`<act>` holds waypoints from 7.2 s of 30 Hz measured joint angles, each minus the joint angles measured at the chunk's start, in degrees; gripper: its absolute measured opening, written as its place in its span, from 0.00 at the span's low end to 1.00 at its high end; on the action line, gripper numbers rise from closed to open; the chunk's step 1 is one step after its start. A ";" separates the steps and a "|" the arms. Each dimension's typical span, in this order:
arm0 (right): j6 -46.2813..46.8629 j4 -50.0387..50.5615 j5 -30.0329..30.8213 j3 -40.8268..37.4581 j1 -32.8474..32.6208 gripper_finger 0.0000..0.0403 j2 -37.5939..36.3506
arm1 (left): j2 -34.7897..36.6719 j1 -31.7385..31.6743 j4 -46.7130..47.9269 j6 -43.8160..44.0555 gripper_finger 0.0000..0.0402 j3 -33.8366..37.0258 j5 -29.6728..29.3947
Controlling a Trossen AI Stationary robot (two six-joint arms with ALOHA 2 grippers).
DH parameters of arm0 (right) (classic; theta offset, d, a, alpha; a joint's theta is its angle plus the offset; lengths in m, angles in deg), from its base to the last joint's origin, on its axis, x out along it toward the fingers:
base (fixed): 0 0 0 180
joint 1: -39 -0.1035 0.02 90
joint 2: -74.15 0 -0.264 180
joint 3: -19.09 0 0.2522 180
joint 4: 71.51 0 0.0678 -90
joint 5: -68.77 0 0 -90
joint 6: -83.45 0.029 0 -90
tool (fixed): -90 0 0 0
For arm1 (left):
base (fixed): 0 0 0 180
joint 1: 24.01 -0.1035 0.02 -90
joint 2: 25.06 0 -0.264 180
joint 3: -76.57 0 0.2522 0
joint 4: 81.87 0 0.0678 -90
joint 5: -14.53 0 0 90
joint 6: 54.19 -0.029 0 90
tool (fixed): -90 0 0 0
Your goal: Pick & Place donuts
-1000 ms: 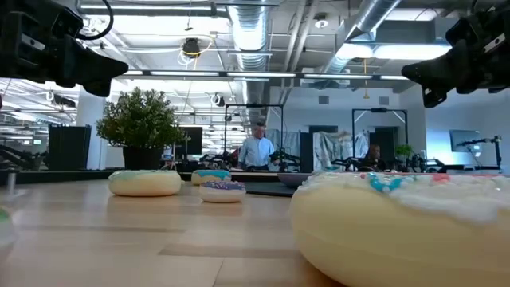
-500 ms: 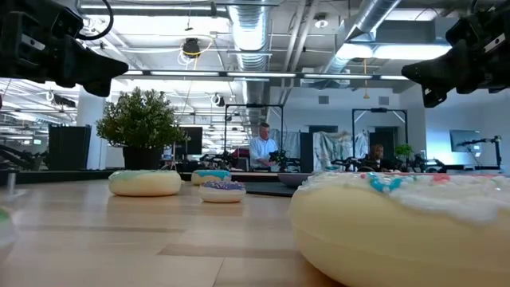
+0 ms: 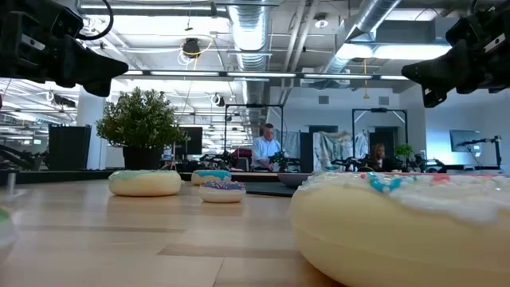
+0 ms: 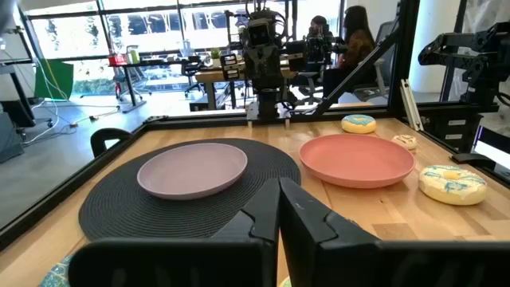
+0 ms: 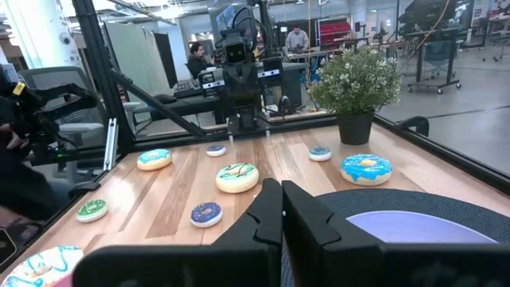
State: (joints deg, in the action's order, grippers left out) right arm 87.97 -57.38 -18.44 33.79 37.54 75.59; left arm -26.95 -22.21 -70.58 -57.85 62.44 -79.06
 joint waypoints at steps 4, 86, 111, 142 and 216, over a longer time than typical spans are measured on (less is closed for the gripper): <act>0.00 0.01 0.00 0.01 -0.01 0.00 0.01 | 0.00 0.00 -0.01 0.00 0.00 -0.01 0.01; 0.00 0.01 0.00 -0.01 0.00 0.00 0.01 | -60.09 0.06 48.68 37.36 0.76 -44.15 -14.13; 0.00 0.01 -0.26 0.01 0.01 0.00 0.01 | -92.01 3.98 43.25 28.15 0.76 -53.30 -6.55; 0.00 0.01 -0.26 -0.01 0.00 0.00 0.00 | -91.97 3.96 35.75 27.91 0.59 -50.98 -5.74; 0.00 -0.32 -0.27 -0.01 -0.01 0.00 0.05 | -143.97 -17.60 44.32 0.87 0.36 -133.43 0.87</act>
State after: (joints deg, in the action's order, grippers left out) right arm 87.97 -57.70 -18.71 33.78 37.53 75.64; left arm -170.92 -39.81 -26.26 -56.98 -70.98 -78.19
